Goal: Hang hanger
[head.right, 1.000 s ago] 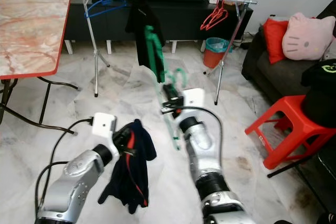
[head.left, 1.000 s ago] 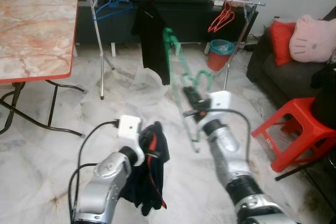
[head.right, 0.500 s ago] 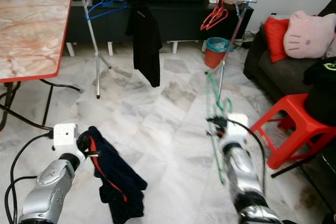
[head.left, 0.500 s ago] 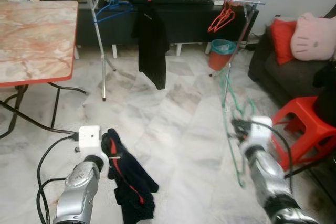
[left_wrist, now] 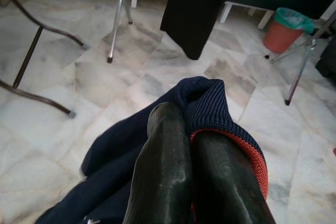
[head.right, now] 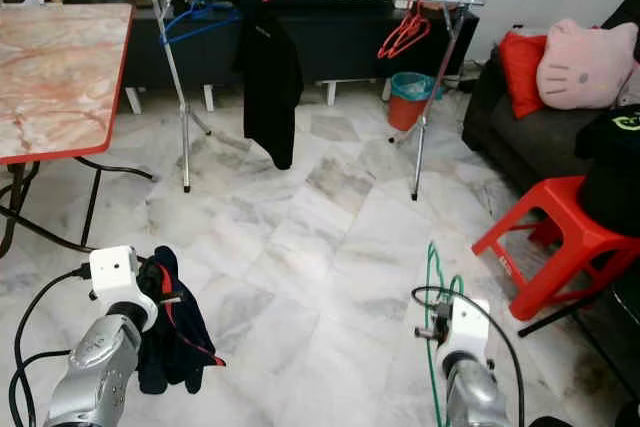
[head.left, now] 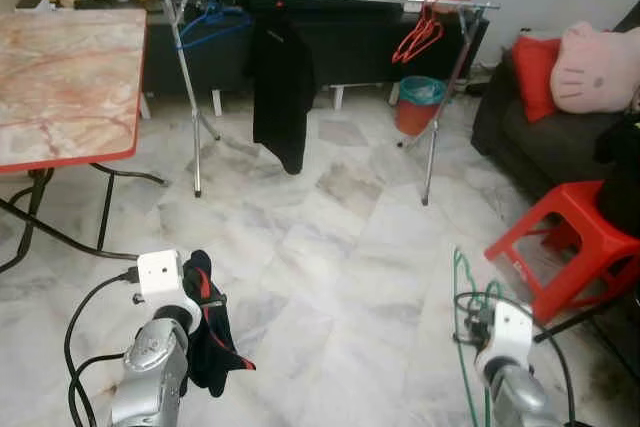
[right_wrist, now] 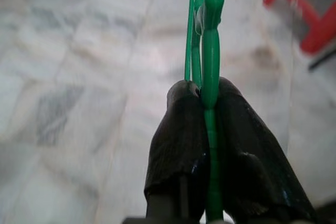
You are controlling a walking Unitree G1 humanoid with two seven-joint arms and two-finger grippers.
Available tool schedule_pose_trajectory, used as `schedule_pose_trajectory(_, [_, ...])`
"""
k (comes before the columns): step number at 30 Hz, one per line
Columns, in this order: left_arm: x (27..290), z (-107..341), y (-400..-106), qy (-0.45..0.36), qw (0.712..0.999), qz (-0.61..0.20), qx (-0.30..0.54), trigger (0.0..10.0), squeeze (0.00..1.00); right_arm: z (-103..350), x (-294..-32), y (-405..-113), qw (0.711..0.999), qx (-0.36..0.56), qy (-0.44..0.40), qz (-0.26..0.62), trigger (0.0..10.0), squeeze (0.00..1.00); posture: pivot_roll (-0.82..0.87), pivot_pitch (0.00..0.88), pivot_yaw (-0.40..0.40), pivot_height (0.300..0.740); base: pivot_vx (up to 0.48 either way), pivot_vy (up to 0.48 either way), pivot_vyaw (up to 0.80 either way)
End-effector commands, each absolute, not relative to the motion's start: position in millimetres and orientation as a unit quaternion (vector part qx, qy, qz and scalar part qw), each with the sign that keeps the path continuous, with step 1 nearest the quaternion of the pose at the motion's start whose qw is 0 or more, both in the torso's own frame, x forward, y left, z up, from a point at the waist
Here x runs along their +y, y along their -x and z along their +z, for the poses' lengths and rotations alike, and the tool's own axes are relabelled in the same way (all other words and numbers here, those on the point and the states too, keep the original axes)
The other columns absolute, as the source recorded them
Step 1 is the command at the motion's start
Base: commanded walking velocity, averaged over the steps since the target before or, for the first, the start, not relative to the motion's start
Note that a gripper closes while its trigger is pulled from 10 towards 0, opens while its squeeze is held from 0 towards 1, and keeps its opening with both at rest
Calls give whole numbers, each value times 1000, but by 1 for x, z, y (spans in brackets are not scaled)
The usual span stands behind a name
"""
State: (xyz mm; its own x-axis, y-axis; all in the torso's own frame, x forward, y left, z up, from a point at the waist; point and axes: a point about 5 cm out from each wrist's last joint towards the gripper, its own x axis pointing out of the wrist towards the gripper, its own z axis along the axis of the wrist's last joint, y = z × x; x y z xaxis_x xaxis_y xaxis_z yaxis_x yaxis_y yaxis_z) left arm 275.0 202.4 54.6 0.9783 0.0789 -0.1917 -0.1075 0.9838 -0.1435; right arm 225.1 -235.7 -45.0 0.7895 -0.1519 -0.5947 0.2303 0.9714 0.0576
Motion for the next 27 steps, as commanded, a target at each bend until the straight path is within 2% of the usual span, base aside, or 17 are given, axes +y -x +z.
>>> schedule_pose_trajectory(1, [200,54,-276,85,991,50,86,10000,0,-48,-241,-219,937,318,-71,-123,10000,0,155,0,-78,740,0,0,0])
schedule_pose_trajectory(9, [195,50,-279,74,993,41,85,10000,0,-66,-234,-196,913,374,-82,-142,10000,0,159,0,-73,740,0,0,0])
schedule_pose_trajectory(15, [194,50,-281,68,994,33,82,10000,0,-79,-225,-177,893,428,-71,-123,10000,0,164,0,-68,740,0,0,0])
schedule_pose_trajectory(19, [194,52,-283,67,994,34,79,10000,0,-79,-225,-177,893,426,-77,-123,10000,0,169,0,-66,740,0,0,0])
schedule_pose_trajectory(27, [201,54,-282,66,994,52,75,10000,0,-83,-224,-168,889,435,-78,-119,10000,0,171,0,-63,740,0,212,685])
